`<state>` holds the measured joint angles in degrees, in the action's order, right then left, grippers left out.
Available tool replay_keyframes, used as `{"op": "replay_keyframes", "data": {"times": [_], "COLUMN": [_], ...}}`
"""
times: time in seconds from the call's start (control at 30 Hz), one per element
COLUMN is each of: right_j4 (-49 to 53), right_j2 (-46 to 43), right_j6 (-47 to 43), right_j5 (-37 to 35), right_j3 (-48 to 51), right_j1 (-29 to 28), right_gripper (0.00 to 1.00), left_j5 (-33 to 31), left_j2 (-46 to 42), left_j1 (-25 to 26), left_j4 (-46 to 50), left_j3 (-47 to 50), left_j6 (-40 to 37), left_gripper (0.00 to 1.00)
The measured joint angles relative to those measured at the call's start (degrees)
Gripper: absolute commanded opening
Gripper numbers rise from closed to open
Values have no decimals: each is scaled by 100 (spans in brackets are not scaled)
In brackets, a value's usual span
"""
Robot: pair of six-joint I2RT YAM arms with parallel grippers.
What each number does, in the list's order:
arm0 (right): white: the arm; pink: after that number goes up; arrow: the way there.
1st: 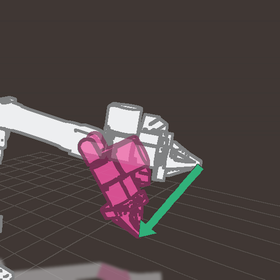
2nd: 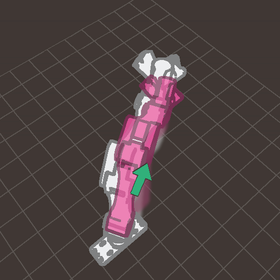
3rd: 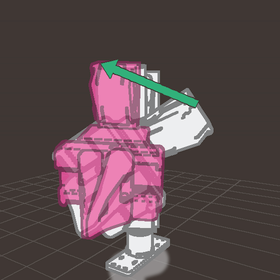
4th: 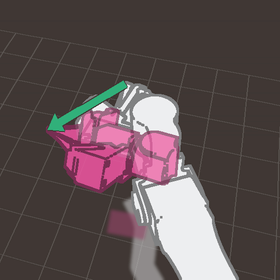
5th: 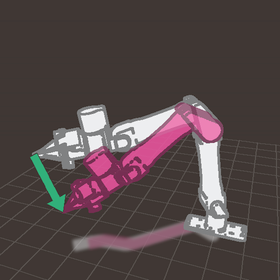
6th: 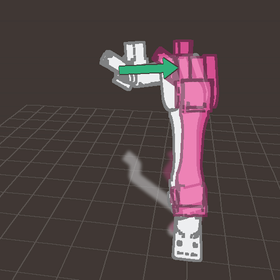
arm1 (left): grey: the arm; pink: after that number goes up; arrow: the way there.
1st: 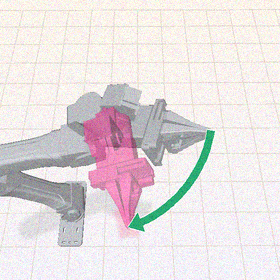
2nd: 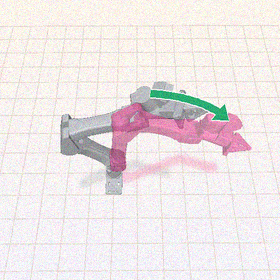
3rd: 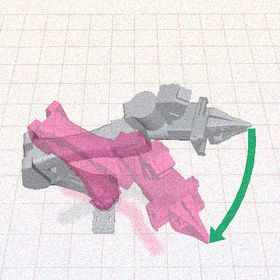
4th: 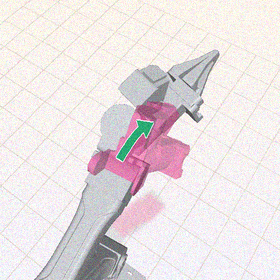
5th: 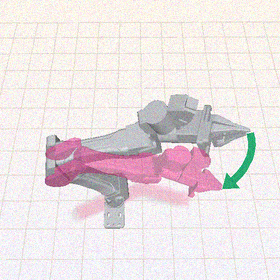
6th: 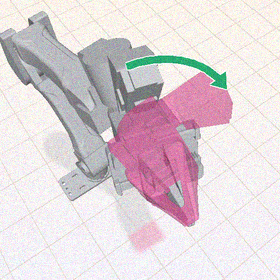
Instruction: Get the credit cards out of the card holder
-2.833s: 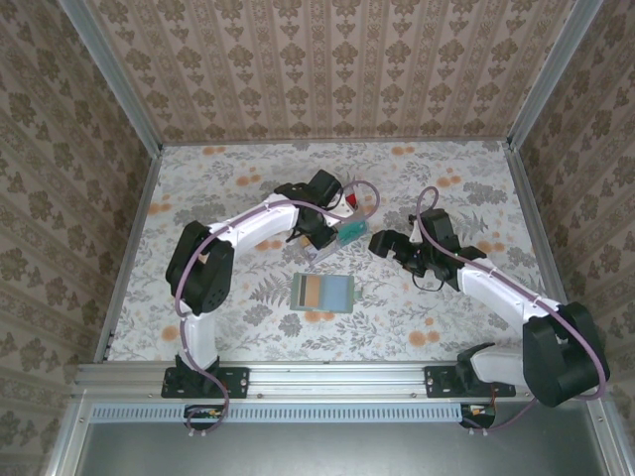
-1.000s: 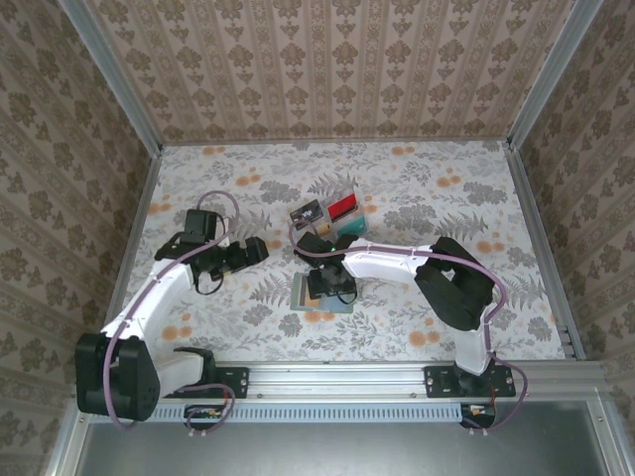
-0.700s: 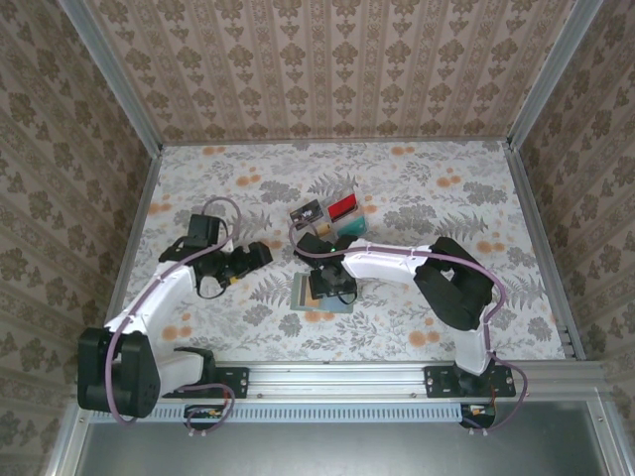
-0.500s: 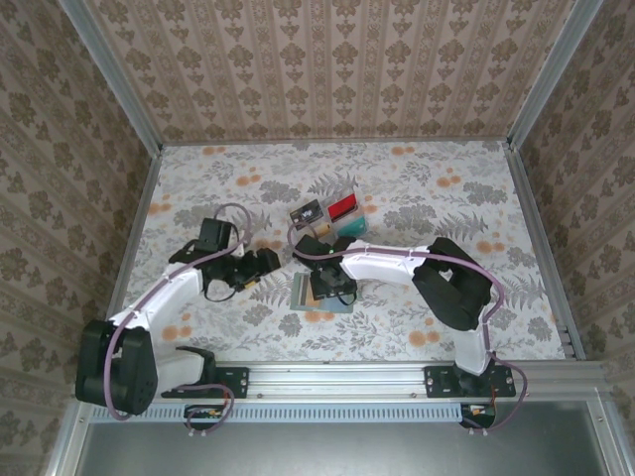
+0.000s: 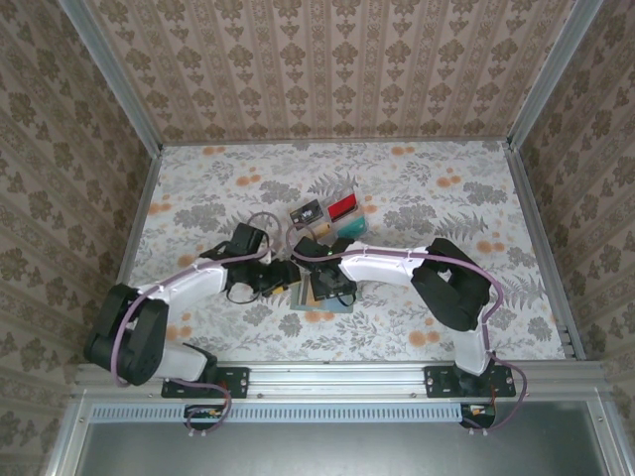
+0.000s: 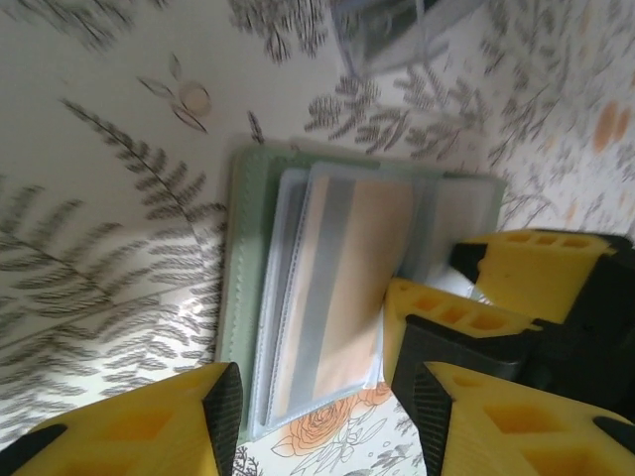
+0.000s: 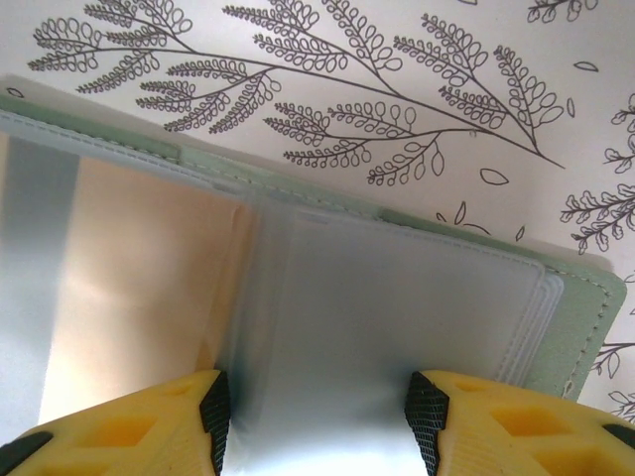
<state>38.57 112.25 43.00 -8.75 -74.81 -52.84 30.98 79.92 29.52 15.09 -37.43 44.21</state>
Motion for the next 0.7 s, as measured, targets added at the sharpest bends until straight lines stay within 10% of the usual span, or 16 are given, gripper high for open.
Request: {"op": "replay_keyframes", "data": {"times": [0.7], "right_j4": [-90], "right_j2": [-39], "right_j6": [-44], "right_j5": [-7], "right_j3": [79], "right_j1": [0], "right_gripper": [54], "left_j5": [-330], "left_j2": [693], "left_j1": [345], "left_j4": [-162], "left_j3": [-328], "left_j6": [-26], "left_gripper": [35]}}
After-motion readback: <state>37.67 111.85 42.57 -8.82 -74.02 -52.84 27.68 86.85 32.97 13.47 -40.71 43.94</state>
